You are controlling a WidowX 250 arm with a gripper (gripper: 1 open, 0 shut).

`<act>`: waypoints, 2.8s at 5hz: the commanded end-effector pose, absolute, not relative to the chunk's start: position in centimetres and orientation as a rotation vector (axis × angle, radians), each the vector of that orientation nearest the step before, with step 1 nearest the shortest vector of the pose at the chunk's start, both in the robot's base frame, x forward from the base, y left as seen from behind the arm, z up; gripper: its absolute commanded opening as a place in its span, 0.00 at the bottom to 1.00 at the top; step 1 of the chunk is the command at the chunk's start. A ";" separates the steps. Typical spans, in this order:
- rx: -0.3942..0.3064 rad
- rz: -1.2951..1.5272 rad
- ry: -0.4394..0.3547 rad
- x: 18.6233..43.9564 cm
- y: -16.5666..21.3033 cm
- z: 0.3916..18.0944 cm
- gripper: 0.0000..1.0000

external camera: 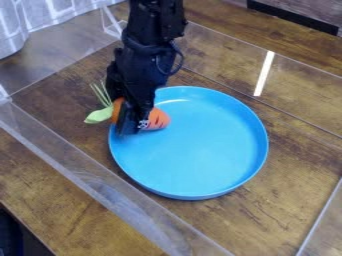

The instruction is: Remove the carrot from inside the blue tray and put it on the table

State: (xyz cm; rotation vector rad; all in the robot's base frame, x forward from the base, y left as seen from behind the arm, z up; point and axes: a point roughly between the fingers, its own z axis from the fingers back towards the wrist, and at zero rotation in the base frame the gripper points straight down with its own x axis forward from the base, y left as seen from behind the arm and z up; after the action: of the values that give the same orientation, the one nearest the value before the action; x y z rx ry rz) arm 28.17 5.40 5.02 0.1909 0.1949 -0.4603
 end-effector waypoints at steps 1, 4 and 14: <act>0.222 -0.479 0.130 28.7 4.9 7.0 0.00; 0.228 -0.485 0.134 28.5 5.1 7.3 0.00; 0.272 -0.466 0.142 28.0 8.3 10.0 0.00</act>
State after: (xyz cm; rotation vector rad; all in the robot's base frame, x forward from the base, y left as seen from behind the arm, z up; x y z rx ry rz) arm 27.25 7.74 7.72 0.2389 0.2198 -0.4894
